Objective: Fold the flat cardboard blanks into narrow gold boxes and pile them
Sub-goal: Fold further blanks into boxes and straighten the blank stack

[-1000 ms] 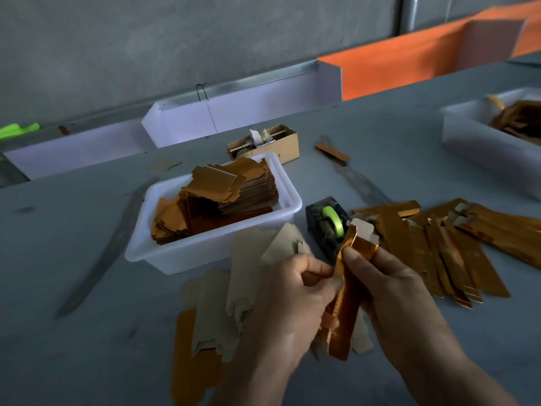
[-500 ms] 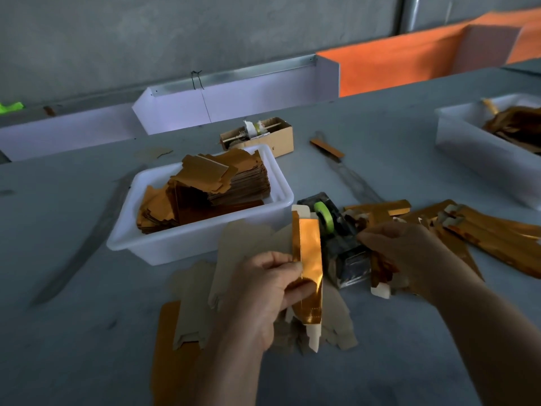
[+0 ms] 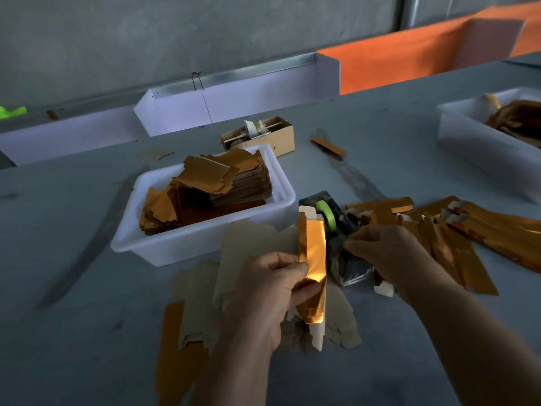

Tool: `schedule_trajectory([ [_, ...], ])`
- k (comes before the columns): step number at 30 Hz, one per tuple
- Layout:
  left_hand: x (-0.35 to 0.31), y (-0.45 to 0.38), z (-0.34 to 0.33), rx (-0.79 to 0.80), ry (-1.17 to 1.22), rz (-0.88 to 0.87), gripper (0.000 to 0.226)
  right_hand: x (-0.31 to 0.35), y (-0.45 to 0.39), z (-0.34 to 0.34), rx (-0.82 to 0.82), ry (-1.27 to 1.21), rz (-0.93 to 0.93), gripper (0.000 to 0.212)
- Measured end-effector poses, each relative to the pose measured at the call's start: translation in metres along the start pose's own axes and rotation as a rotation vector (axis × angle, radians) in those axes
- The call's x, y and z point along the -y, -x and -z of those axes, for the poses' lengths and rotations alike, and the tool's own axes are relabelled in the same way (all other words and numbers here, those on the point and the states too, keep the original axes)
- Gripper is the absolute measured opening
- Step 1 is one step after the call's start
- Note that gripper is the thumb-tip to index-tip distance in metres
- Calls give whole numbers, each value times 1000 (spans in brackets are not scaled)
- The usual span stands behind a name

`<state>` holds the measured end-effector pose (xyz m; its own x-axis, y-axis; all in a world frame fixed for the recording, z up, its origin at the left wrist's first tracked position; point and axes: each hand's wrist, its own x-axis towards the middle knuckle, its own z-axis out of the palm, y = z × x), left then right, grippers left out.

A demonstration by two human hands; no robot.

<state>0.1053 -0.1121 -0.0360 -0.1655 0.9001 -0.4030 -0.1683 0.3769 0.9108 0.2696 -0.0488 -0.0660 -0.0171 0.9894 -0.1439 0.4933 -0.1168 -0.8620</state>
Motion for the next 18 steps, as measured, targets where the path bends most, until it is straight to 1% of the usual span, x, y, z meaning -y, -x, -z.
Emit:
schedule_trajectory([
  [2, 1, 0, 0, -2, 2, -2, 3, -2, 3, -5, -77, 26, 50, 14],
  [3, 1, 0, 0, -5, 9, -2, 4, -3, 5, -7, -116, -36, 59, 13],
  [4, 1, 0, 0, -7, 14, -1, 4, -5, 8, -8, -123, -204, 36, 11],
  [6, 1, 1, 1, -9, 13, 0, 4, -6, 15, -9, -63, -612, -45, 11],
  [7, 2, 1, 1, -11, 8, 0, 5, -8, 17, -9, -59, -689, -56, 12],
  [9, 3, 1, 1, -13, -5, -3, 5, -12, 18, -8, -116, -581, -35, 13],
  [11, 3, 1, 0, -17, -15, -5, 4, -12, 20, -10, -200, -358, 10, 12],
  [13, 2, 2, 0, -21, -2, -4, 4, -15, 23, -12, -268, -206, 41, 12],
  [16, -3, 4, -1, -6, 51, -7, 5, -20, 28, -14, -291, -113, 77, 14],
  [18, -8, 5, -6, 45, 89, -22, 7, -23, 28, -16, -297, -71, 82, 14],
])
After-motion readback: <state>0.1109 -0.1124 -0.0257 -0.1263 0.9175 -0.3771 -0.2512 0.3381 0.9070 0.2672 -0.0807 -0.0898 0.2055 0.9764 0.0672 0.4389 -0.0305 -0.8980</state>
